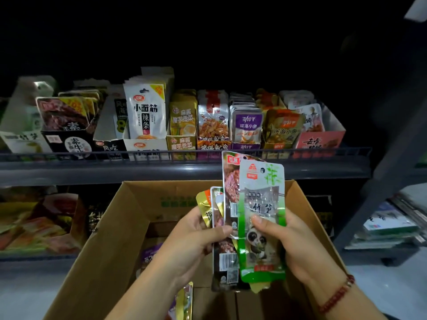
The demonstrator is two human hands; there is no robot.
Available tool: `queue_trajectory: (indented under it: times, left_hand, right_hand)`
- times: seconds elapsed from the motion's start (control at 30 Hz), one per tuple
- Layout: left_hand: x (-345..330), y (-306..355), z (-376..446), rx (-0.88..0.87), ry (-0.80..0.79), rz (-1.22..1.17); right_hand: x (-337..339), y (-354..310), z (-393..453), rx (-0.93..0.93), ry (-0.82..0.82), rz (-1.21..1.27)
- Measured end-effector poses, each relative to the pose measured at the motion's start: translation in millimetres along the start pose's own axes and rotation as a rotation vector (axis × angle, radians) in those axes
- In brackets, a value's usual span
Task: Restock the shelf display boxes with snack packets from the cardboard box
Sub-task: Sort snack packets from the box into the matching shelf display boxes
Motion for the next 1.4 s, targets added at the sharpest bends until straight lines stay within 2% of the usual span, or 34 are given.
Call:
queue_trajectory:
  times: [0.13, 0.37, 0.6, 0.97, 1.2, 1.4]
  left_hand:
    - [6.2, 0.2, 2.1, 0.022, 0.043, -0.061]
    - [-1.5, -5.2, -3.8, 0.120, -0.005, -0.107]
    - [0.4, -1.0, -3.4, 0.049, 0.018, -0.017]
    - [16.0, 12.0, -2.6, -0.016, 0.098, -0.052]
    - [63.9, 43.3, -2.6, -0.142, 0.291, -0.077]
    - [129.4, 80.1, -4.4, -0.290, 0.503, -0.129]
  right_hand:
    - [3.9, 1.0, 2.6, -0.027, 0.015, 0.031]
    - [8.9, 7.7, 6.7, -0.095, 0.025, 0.101]
    - [9.8, 15.1, 8.3, -0.141, 0.029, 0.185]
    - [-10.7, 10.1, 1.7, -0.117, 0.003, 0.025]
    - [-60.9, -17.7, 17.2, -0.062, -0.081, 0.012]
    - [-114.4, -42.2, 51.9, 0.082, 0.000, -0.010]
Point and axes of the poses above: each hand's wrist, its own z-axis towards the middle knuckle, its own x-axis out of the back of the hand, y = z × x, the point moved 9 cm from there along z, towards the middle knuckle, and after that the axes turned 6 degrees about y, right-handed, at the moved point
